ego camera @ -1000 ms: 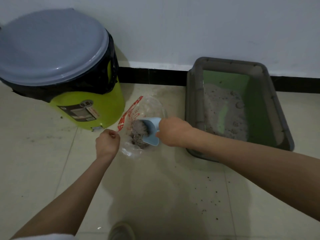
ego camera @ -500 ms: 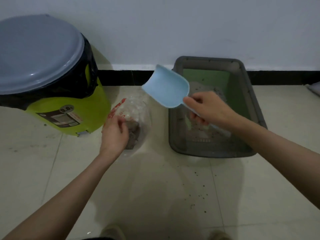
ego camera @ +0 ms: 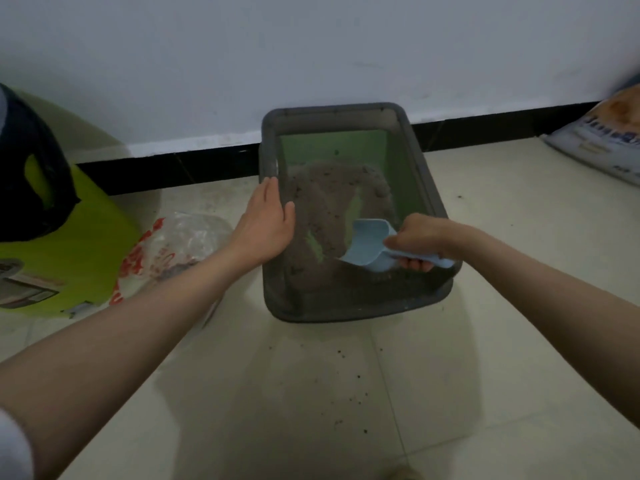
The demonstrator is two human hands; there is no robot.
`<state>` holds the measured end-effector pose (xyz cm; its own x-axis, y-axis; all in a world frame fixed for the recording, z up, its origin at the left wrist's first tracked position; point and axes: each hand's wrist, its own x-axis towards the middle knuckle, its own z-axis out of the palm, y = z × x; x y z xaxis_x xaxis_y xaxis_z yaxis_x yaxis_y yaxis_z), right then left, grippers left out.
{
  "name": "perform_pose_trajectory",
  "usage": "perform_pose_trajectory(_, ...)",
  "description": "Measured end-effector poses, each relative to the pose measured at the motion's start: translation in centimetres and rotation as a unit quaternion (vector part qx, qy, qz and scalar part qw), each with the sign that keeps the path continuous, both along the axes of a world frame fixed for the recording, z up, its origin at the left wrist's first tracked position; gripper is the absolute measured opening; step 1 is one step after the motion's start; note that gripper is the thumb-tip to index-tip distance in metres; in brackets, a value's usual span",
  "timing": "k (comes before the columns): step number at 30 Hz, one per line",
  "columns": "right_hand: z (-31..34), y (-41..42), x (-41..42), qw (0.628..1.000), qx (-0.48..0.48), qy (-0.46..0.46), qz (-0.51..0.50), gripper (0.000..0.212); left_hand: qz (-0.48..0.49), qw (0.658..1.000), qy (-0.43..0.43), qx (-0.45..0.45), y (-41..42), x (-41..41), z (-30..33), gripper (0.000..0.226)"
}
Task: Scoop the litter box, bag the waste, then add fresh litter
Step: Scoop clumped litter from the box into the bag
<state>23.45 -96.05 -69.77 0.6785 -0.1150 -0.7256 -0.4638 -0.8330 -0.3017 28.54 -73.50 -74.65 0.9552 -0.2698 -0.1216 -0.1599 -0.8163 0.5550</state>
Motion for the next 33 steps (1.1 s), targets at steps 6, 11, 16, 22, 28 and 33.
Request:
perform_pose_trajectory(6,-2.1,2.1,3.2,0.989,0.02,0.095,0.112,0.039,0.016,0.999,-0.036,0.009,-0.6,-0.6,-1.0,0.057)
perform_pose_trajectory(11,-4.1,3.3,4.0,0.973,0.135,0.182,0.043,0.034,0.055,0.997,-0.053,-0.005,-1.3,-1.1,-0.9,0.058)
perform_pose_trajectory(16,-6.8,3.8,2.4,0.94,0.259,0.18,-0.128,0.027,0.053,0.997,-0.054,-0.026,-1.3,-1.0,-1.3,0.057)
perform_pose_trajectory(22,-7.1,5.5,2.6,0.896,0.32,0.141,-0.274,0.014,0.057,0.996,-0.034,-0.052,-1.1,-0.9,-1.4,0.056)
perform_pose_trajectory(28,-8.3,9.3,6.1,0.874,0.327,0.032,-0.357,0.026,0.066,0.996,-0.03,-0.06,-1.2,-0.8,-1.4,0.056)
perform_pose_trajectory(33,-10.1,11.5,10.0,0.835,0.352,0.026,-0.422,0.023,0.067,0.994,-0.008,-0.081,-1.1,-0.7,-1.5,0.057)
